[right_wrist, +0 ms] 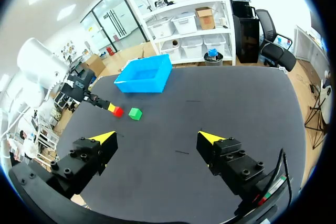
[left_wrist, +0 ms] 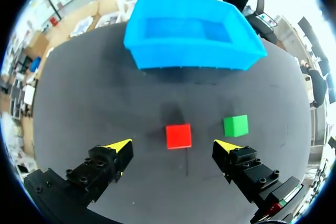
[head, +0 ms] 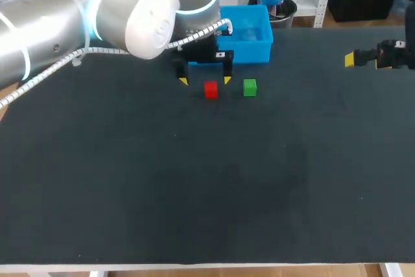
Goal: Use the left arm to pick the red cube and place it into the blue plastic box first, then use the right arm to grasp the green cube and put it into the same blue plastic box after the first action is fully finished.
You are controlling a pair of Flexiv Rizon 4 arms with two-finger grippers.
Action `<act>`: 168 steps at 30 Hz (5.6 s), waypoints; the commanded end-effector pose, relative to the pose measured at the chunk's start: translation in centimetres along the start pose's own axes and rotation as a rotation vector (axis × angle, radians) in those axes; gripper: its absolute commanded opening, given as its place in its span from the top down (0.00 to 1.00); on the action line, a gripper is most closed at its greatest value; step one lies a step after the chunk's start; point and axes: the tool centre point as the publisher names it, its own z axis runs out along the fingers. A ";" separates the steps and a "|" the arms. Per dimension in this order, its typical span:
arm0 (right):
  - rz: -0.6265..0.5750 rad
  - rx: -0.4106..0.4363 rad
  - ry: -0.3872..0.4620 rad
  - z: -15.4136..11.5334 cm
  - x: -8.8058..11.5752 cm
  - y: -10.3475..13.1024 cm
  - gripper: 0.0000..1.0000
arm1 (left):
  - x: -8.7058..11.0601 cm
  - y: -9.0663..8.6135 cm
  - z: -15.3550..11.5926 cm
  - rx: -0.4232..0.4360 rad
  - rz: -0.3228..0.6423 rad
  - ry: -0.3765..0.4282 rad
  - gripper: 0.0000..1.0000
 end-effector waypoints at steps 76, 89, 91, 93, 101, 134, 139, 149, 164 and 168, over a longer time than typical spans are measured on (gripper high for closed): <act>0.000 0.001 0.001 0.0 0.0 0.0 0.00 | -1.4 0.1 -3.4 0.008 0.000 -0.114 1.00; 0.000 0.001 0.001 0.0 0.0 0.0 0.00 | -2.9 1.4 -7.7 0.050 0.037 -0.193 1.00; 0.000 0.001 0.001 0.0 0.0 0.0 0.00 | -3.0 1.6 -8.0 0.076 0.054 -0.201 1.00; 0.000 0.001 0.001 0.0 0.0 0.0 0.00 | -3.2 1.7 -8.3 0.089 0.101 -0.217 1.00; 0.000 0.001 0.001 0.0 0.0 0.0 0.00 | -3.9 3.2 -8.8 0.171 0.176 -0.258 1.00; 0.000 0.001 0.001 0.0 0.0 0.0 0.00 | -6.1 4.9 -10.1 0.416 0.600 -0.473 1.00; 0.000 0.001 0.001 0.0 0.0 0.0 0.00 | -6.8 4.4 -9.6 0.428 0.613 -0.475 1.00; 0.000 0.001 0.001 0.0 0.0 0.0 0.00 | -9.2 3.5 -7.9 0.445 0.610 -0.474 1.00; 0.000 0.001 0.001 0.0 0.0 0.0 0.00 | -13.2 1.9 -4.9 0.467 0.619 -0.456 1.00; 0.000 0.001 0.001 0.0 0.0 0.0 0.00 | -14.4 1.4 -4.2 0.473 0.624 -0.450 1.00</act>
